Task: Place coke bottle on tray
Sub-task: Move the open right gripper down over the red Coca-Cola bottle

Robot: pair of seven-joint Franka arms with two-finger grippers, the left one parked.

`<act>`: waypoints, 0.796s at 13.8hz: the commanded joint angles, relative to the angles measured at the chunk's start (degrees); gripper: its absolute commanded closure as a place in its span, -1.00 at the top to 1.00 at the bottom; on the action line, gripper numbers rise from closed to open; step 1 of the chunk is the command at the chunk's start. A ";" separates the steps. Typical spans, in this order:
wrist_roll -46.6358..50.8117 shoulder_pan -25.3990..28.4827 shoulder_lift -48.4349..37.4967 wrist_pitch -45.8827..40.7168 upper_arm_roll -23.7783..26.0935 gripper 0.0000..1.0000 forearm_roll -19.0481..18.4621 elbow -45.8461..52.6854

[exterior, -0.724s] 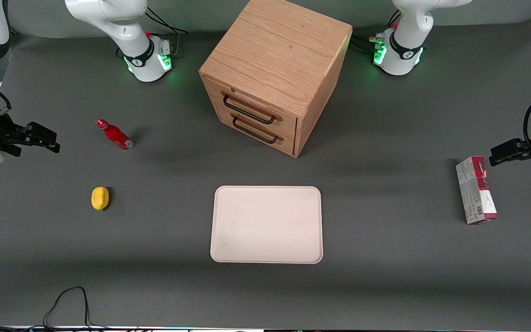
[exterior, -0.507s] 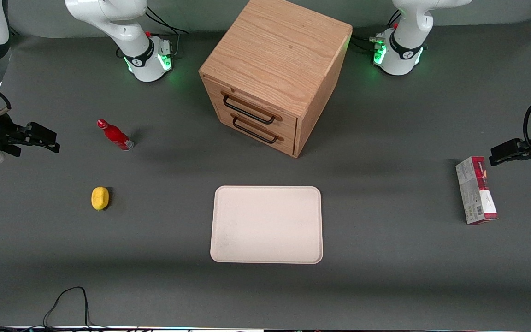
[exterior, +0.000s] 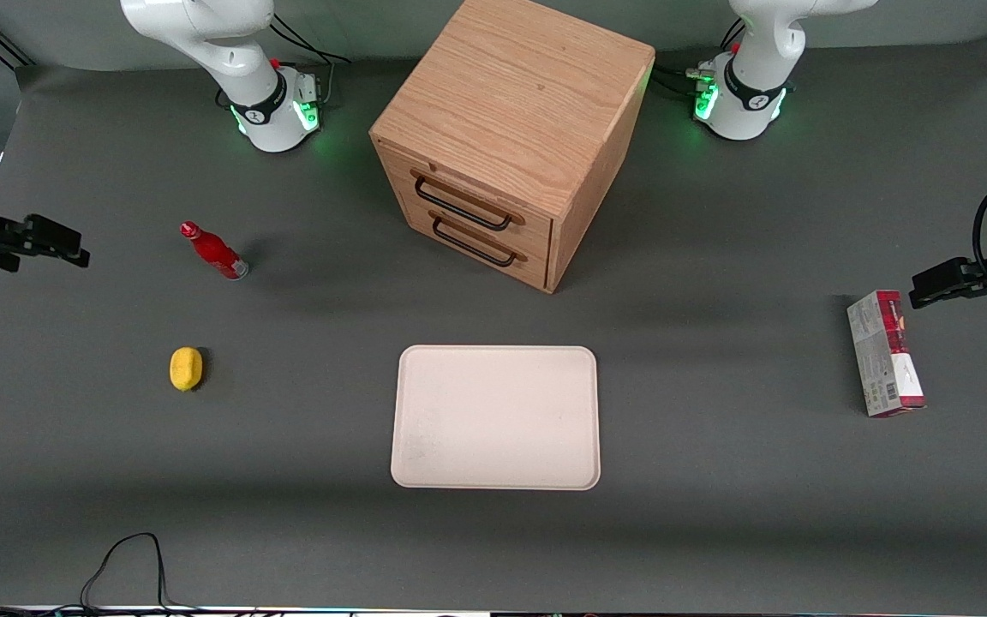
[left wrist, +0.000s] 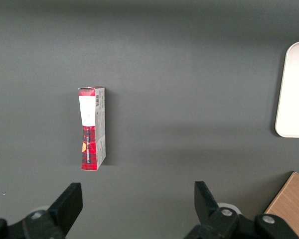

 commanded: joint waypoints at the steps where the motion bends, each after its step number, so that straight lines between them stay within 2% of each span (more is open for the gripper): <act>1: -1.02 0.92 -13.73 2.67 -0.91 1.00 0.44 -15.10; 4: -0.84 1.01 -22.00 4.95 -0.82 1.00 0.18 -25.22; 6: -0.93 1.19 -26.66 6.36 -0.56 1.00 -1.74 -30.32; 11: -1.37 2.33 -31.86 7.60 -0.73 1.00 -4.56 -35.09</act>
